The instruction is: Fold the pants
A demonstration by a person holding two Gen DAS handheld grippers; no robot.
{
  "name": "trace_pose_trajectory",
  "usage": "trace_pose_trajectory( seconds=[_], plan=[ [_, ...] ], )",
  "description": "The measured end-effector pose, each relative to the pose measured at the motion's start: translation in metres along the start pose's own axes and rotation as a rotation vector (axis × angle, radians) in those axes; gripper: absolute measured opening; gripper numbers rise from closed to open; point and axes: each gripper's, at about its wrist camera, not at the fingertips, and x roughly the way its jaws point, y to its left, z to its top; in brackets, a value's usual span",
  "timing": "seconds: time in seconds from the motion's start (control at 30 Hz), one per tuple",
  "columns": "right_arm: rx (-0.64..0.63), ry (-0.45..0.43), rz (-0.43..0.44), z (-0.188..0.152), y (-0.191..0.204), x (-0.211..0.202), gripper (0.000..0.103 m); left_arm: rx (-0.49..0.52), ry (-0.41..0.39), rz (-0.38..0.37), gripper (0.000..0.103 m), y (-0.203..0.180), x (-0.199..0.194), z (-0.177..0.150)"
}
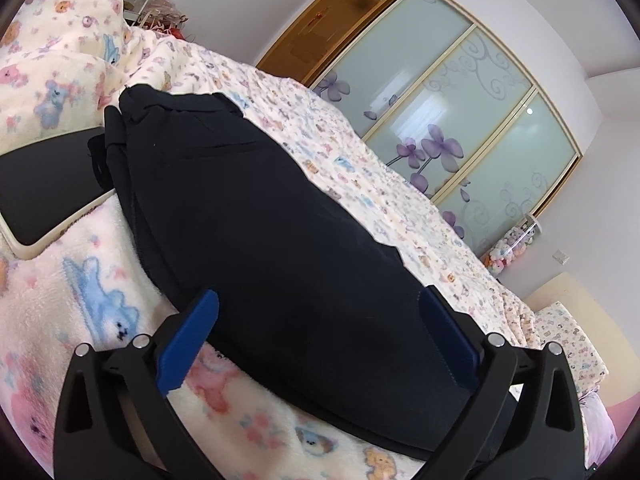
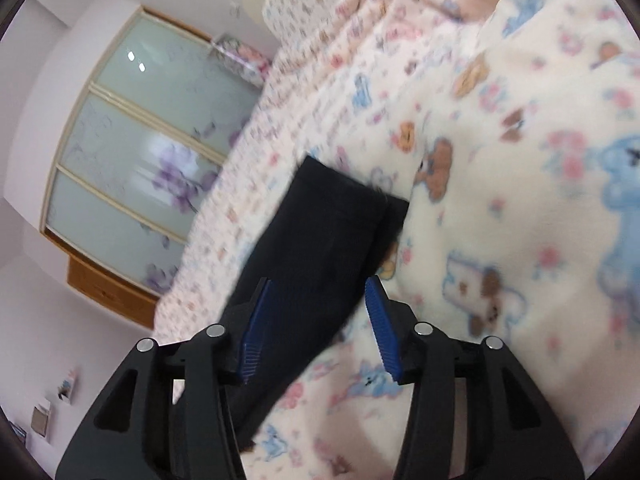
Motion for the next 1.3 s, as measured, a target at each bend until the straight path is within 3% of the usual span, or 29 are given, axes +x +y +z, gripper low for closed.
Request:
trace_pose_trajectory(
  seconds=[0.13, 0.23, 0.37, 0.47, 0.53, 0.6, 0.63, 0.67, 0.73, 0.83, 0.9, 0.93, 0.97, 1.0, 1.07, 1.1, 1.17, 1.23, 1.3],
  plan=[
    [-0.013, -0.002, 0.090, 0.000, 0.006, 0.002, 0.047, 0.037, -0.040, -0.087, 0.101, -0.009, -0.010, -0.002],
    [-0.142, 0.090, 0.245, -0.010, 0.038, 0.015, 0.047, 0.082, -0.040, -0.167, 0.101, -0.021, -0.013, -0.004],
    [-0.332, 0.257, 0.388, -0.049, 0.093, 0.042, 0.047, 0.096, 0.081, -0.368, 0.101, -0.041, 0.007, -0.008],
    [-0.365, 0.360, 0.432, -0.076, 0.117, 0.065, 0.049, 0.174, 0.155, -0.436, 0.101, -0.067, 0.020, -0.021],
    [-0.385, 0.417, 0.381, -0.089, 0.123, 0.081, 0.049, 0.241, 0.218, -0.406, 0.101, -0.081, 0.032, -0.034],
    [-0.378, 0.500, 0.216, -0.101, 0.113, 0.104, 0.049, 0.274, 0.317, -0.295, 0.101, -0.084, 0.050, -0.047],
    [-0.337, 0.550, 0.181, -0.105, 0.101, 0.114, 0.045, 0.285, 0.373, -0.252, 0.101, -0.082, 0.059, -0.052],
    [-0.308, 0.561, 0.189, -0.103, 0.092, 0.115, 0.039, 0.296, 0.396, -0.237, 0.101, -0.081, 0.064, -0.053],
    [-0.240, 0.585, 0.215, -0.094, 0.081, 0.112, 0.038, 0.308, 0.396, -0.232, 0.101, -0.082, 0.063, -0.054],
    [-0.243, 0.530, 0.235, -0.081, 0.080, 0.095, 0.038, 0.297, 0.388, -0.237, 0.101, -0.081, 0.062, -0.054],
    [-0.301, 0.359, 0.263, -0.058, 0.085, 0.070, 0.042, 0.284, 0.373, -0.250, 0.101, -0.080, 0.057, -0.054],
    [-0.302, 0.279, 0.236, -0.046, 0.081, 0.061, 0.061, 0.273, 0.364, -0.257, 0.101, -0.079, 0.056, -0.053],
    [-0.267, 0.205, 0.149, -0.032, 0.068, 0.055, 0.084, 0.259, 0.360, -0.262, 0.101, -0.077, 0.055, -0.052],
    [-0.225, 0.201, 0.069, -0.024, 0.053, 0.059, 0.086, 0.248, 0.360, -0.268, 0.101, -0.077, 0.055, -0.052],
    [-0.083, 0.268, 0.047, -0.014, 0.018, 0.075, 0.056, 0.241, 0.361, -0.272, 0.101, -0.074, 0.056, -0.050],
    [-0.005, 0.263, 0.075, -0.008, 0.005, 0.072, 0.052, 0.245, 0.361, -0.269, 0.101, -0.074, 0.056, -0.051],
    [0.014, 0.256, 0.109, -0.003, 0.003, 0.066, 0.053, 0.252, 0.362, -0.262, 0.101, -0.075, 0.056, -0.052],
    [-0.026, 0.222, 0.101, -0.009, 0.016, 0.058, 0.053, 0.249, 0.361, -0.264, 0.101, -0.075, 0.055, -0.052],
    [-0.123, 0.170, 0.184, -0.013, 0.044, 0.049, 0.054, 0.241, 0.359, -0.272, 0.101, -0.075, 0.055, -0.052]
  ],
)
